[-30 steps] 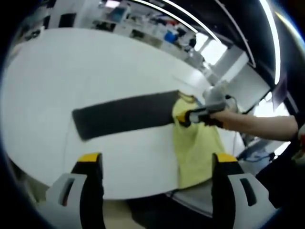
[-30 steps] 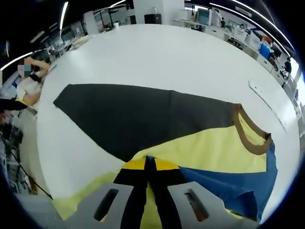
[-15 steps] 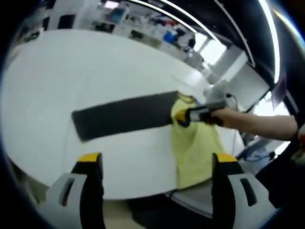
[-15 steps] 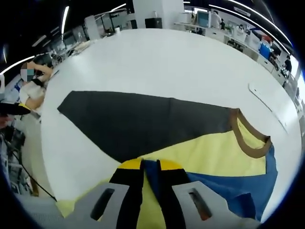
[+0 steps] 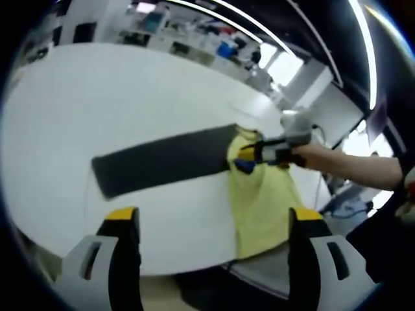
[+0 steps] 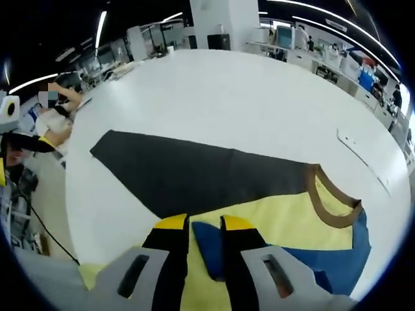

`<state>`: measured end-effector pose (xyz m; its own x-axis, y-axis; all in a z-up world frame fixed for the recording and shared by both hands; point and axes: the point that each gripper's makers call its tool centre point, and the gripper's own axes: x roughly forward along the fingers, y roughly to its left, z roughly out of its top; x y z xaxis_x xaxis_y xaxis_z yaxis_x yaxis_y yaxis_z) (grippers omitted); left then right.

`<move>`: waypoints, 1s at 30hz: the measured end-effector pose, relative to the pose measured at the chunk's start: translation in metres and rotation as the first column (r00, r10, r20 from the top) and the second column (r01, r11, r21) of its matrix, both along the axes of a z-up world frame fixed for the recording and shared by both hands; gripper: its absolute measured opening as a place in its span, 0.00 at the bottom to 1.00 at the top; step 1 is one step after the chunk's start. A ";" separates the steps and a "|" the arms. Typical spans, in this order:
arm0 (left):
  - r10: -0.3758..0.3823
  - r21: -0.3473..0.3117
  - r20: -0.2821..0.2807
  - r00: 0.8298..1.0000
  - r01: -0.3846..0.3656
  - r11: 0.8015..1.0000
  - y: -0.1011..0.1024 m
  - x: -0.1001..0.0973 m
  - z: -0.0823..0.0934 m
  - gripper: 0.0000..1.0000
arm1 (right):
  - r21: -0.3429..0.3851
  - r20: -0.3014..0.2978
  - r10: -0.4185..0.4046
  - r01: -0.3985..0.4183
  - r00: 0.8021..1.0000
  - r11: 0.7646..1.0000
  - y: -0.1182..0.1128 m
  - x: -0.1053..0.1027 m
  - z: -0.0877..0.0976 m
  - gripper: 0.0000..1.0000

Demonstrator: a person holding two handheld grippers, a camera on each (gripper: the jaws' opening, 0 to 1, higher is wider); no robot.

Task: Fold the garment on the visible template until the final outline fits inside the template.

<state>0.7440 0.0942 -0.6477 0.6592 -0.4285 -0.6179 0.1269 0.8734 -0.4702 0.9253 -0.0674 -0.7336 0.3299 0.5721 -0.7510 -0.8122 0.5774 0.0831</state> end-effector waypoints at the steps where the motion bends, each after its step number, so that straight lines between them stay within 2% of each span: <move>1: -0.001 -0.001 0.001 1.000 0.001 1.000 0.000 0.001 0.000 0.91 | 0.004 0.004 0.003 -0.003 1.000 1.000 -0.001 0.000 0.002 0.20; 9: -0.030 -0.001 0.011 0.999 0.030 1.000 -0.014 0.004 0.006 0.91 | 0.023 0.058 0.057 -0.058 0.997 0.998 -0.017 -0.003 0.021 0.25; 13: -0.098 0.038 0.018 0.995 0.097 0.995 -0.024 0.003 0.008 0.94 | 0.023 0.095 0.077 -0.079 0.993 0.997 -0.028 -0.006 0.033 0.27; 17: -0.189 0.105 0.024 0.982 0.186 0.977 -0.036 0.003 0.009 0.97 | 0.008 0.127 0.109 -0.111 0.986 0.994 -0.042 -0.013 0.042 0.29; 22: -0.294 0.170 0.046 0.955 0.283 0.944 -0.052 0.006 0.010 0.99 | -0.015 0.167 0.147 -0.146 0.975 0.989 -0.062 -0.025 0.052 0.31; 30: -0.361 0.201 0.069 0.930 0.341 0.918 -0.061 0.011 0.017 1.00 | -0.053 0.184 0.140 -0.132 0.973 0.990 -0.109 -0.048 0.060 0.35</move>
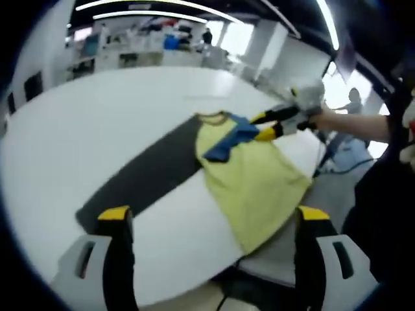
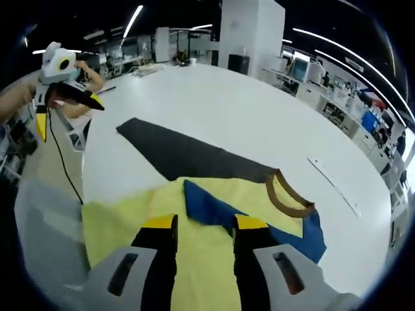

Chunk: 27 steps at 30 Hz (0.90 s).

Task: Fold the garment on the visible template until the final outline fits inside the template.

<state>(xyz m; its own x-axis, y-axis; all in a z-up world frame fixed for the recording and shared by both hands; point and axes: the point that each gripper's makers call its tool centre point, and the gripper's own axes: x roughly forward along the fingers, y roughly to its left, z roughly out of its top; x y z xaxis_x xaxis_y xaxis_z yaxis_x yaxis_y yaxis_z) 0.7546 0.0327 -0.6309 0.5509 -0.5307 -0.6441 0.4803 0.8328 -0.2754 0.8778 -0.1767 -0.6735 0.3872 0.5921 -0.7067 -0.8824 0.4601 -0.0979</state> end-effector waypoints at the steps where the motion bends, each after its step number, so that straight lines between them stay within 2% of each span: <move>1: -0.006 0.003 0.002 1.000 0.006 1.000 0.000 0.001 0.000 1.00 | -0.005 0.004 -0.004 0.004 1.000 1.000 -0.006 -0.002 0.001 0.36; 4: -0.014 0.012 0.007 1.000 0.014 1.000 0.000 0.002 0.001 1.00 | -0.012 0.002 -0.047 0.047 0.999 0.999 -0.027 -0.008 0.003 0.37; 11: -0.029 0.019 0.009 1.000 0.029 0.999 0.001 0.005 0.001 1.00 | -0.048 0.005 -0.110 0.110 0.994 0.993 -0.079 -0.037 0.005 0.42; 14: -0.029 0.017 0.009 1.000 0.029 0.999 0.001 0.006 0.001 1.00 | -0.040 -0.018 -0.156 0.155 0.988 0.987 -0.096 -0.049 0.002 0.45; 19: -0.038 0.019 0.011 0.999 0.038 0.999 0.000 0.009 0.001 1.00 | -0.054 -0.033 -0.203 0.201 0.979 0.978 -0.114 -0.061 -0.002 0.47; 27: -0.051 0.029 0.011 0.999 0.051 0.998 0.000 0.011 0.000 1.00 | -0.071 -0.052 -0.198 0.194 0.979 0.978 -0.121 -0.074 -0.006 0.50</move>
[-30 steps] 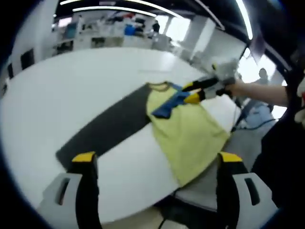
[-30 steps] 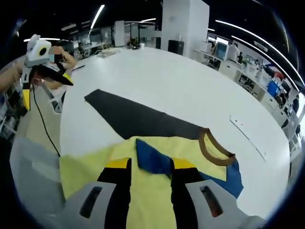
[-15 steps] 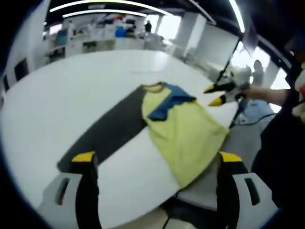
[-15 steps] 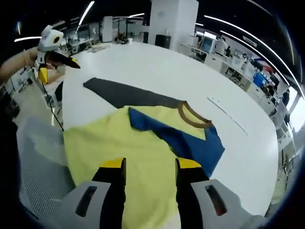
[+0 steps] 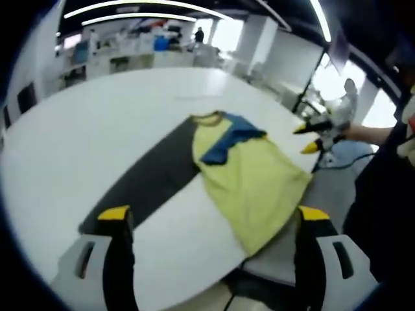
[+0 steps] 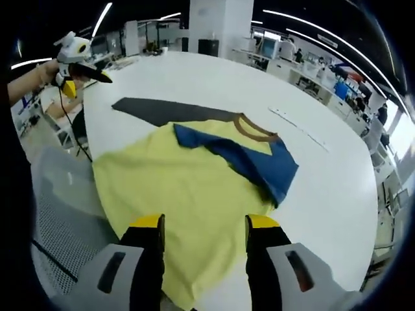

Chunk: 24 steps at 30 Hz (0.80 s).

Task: Fold the garment on the visible template until the final outline fits inside the template.

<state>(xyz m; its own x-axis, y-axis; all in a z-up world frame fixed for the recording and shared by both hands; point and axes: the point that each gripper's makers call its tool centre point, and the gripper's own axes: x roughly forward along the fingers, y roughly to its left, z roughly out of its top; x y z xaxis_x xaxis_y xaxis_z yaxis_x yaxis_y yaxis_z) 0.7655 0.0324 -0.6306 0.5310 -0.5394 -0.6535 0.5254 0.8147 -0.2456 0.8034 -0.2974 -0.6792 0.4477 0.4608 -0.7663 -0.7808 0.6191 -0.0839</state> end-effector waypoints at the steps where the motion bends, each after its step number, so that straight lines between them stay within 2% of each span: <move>1: 0.000 0.000 0.000 1.000 0.000 1.000 0.000 0.000 0.000 1.00 | 0.000 0.003 -0.001 0.001 1.000 1.000 0.000 0.000 0.000 0.50; 4: 0.004 0.001 -0.001 1.000 -0.004 1.000 0.001 0.000 -0.001 1.00 | 0.006 0.010 0.001 -0.001 1.000 1.000 0.002 0.002 0.002 0.49; 9: 0.011 -0.003 -0.001 1.000 -0.011 1.000 0.001 0.000 -0.002 1.00 | -0.009 0.031 0.067 -0.066 0.997 0.998 0.017 0.012 0.002 0.50; 15: 0.011 0.004 -0.009 1.000 -0.011 1.000 0.001 -0.002 -0.005 1.00 | -0.001 0.061 0.175 -0.175 0.983 0.985 0.055 0.032 0.000 0.45; 17: 0.010 0.004 -0.012 1.000 -0.010 1.000 0.001 -0.004 -0.006 1.00 | 0.005 0.090 0.235 -0.237 0.968 0.972 0.073 0.040 0.001 0.45; 19: 0.009 0.003 -0.013 1.000 -0.009 1.000 0.001 -0.004 -0.006 1.00 | 0.020 0.089 0.252 -0.255 0.964 0.967 0.086 0.046 -0.002 0.45; 24: 0.016 -0.001 -0.007 1.000 -0.016 1.000 0.004 0.000 -0.006 1.00 | 0.002 0.090 0.323 -0.325 0.942 0.946 0.119 0.065 -0.019 0.40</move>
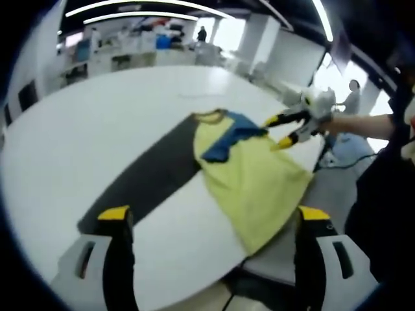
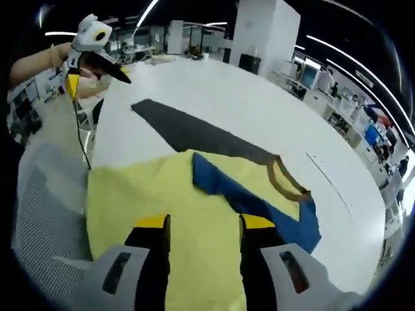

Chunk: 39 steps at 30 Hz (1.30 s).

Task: Fold the garment on the visible template until the final outline fits inside the template.

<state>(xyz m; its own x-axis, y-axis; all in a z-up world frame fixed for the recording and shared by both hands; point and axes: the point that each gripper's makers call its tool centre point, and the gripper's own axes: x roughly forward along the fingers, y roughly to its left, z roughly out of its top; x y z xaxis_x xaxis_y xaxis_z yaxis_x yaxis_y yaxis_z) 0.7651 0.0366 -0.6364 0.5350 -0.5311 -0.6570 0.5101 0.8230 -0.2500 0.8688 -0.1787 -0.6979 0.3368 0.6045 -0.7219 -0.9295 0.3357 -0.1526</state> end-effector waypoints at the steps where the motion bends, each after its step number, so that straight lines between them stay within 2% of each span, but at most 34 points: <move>1: 0.001 -0.002 0.001 1.000 -0.001 1.000 0.001 0.000 0.000 1.00 | 0.004 0.000 0.008 -0.008 1.000 1.000 0.005 0.003 -0.002 0.39; 6: 0.012 -0.006 0.003 1.000 -0.012 1.000 0.005 0.000 -0.002 1.00 | 0.017 -0.023 0.057 -0.056 0.998 0.998 0.029 0.012 -0.017 0.34; 13: 0.018 -0.004 -0.016 1.000 -0.018 1.000 0.008 -0.005 -0.009 1.00 | -0.010 -0.068 0.051 -0.052 0.996 0.999 0.042 0.020 -0.042 0.30; 19: 0.034 -0.003 -0.022 0.999 -0.034 0.999 0.013 -0.007 -0.010 1.00 | -0.006 -0.081 0.072 -0.073 0.994 0.997 0.054 0.021 -0.053 0.24; 23: 0.038 0.001 -0.027 0.999 -0.038 0.999 0.016 -0.008 -0.012 1.00 | -0.056 -0.085 0.097 -0.102 0.992 0.993 0.057 0.019 -0.068 0.23; 30: 0.043 0.001 -0.035 0.998 -0.043 0.999 0.016 -0.010 -0.014 1.00 | -0.080 -0.075 0.111 -0.117 0.991 0.990 0.060 0.022 -0.075 0.16; 36: 0.052 0.001 -0.040 0.998 -0.052 0.999 0.019 -0.009 -0.016 1.00 | -0.128 -0.036 0.125 -0.128 0.992 0.983 0.057 0.026 -0.080 0.05; 39: 0.053 0.002 -0.040 0.998 -0.053 0.999 0.019 -0.009 -0.016 1.00 | -0.134 -0.014 0.114 -0.114 0.993 0.984 0.058 0.029 -0.080 0.03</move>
<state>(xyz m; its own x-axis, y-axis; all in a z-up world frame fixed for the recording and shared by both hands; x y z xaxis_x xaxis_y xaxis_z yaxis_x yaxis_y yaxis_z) 0.7566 0.0553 -0.6523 0.5358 -0.5024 -0.6786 0.4557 0.8487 -0.2685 0.8982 -0.1205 -0.7776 0.2666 0.5364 -0.8007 -0.9616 0.2044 -0.1833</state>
